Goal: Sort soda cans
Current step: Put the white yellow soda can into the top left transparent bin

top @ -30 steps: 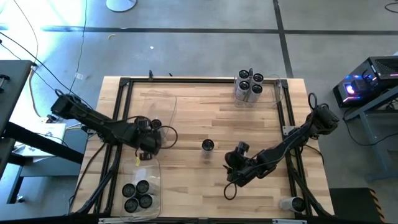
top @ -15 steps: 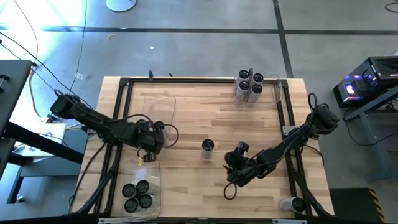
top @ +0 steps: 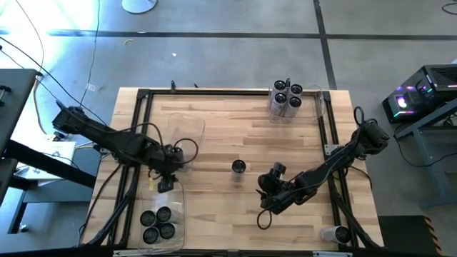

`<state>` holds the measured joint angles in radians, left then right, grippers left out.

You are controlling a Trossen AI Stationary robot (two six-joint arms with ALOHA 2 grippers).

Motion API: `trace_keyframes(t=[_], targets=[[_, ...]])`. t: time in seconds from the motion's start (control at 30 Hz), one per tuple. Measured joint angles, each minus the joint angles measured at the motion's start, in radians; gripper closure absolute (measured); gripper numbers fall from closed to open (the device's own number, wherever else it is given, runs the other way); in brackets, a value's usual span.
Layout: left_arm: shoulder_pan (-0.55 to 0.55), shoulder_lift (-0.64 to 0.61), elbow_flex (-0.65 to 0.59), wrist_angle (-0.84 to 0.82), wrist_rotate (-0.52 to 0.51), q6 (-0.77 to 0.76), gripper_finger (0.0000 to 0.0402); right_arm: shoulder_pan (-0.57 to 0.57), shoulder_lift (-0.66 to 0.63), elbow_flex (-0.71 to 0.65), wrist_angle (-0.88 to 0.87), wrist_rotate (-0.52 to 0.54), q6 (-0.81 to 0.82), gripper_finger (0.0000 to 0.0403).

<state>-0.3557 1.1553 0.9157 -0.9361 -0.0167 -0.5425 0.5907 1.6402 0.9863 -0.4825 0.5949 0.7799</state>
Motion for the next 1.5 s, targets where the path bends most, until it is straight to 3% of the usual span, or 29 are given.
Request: trace_keyframes(t=[0.23,0.33,0.5,0.7,0.83,0.97,1.1,1.37,1.5], targets=[[-0.061,-0.028,0.097,0.004,0.010,-0.026,0.0170,-0.002,0.000,0.000,0.001,0.010,-0.003,0.0123],[-0.100,-0.028,0.121,0.099,-0.011,0.007,0.0170,-0.002,0.000,0.000,0.004,0.027,-0.003,0.0123],[-0.146,0.002,0.121,0.446,-0.067,0.238,0.0170,-0.001,0.000,0.000,0.000,0.027,-0.003,0.0123],[-0.132,0.149,0.122,1.002,-0.267,0.750,0.0170,-0.001,0.000,0.000,-0.001,0.027,0.005,0.0123],[-0.071,0.274,0.124,1.245,-0.273,0.822,0.0169,-0.001,0.000,0.000,-0.004,0.027,0.005,0.0123],[-0.005,0.378,0.171,1.160,-0.338,0.807,0.0162,-0.001,0.000,0.000,-0.007,0.052,0.004,0.0123],[0.034,0.460,0.252,1.002,-0.323,0.743,0.0142,-0.001,0.000,0.000,-0.007,0.071,0.007,0.0123],[0.042,0.589,0.404,0.869,-0.315,0.724,0.0077,-0.001,0.000,0.000,-0.007,0.112,0.023,0.0123],[0.046,0.613,0.438,0.796,-0.386,0.648,0.0067,0.003,0.000,0.000,-0.007,0.111,0.023,0.0123]])
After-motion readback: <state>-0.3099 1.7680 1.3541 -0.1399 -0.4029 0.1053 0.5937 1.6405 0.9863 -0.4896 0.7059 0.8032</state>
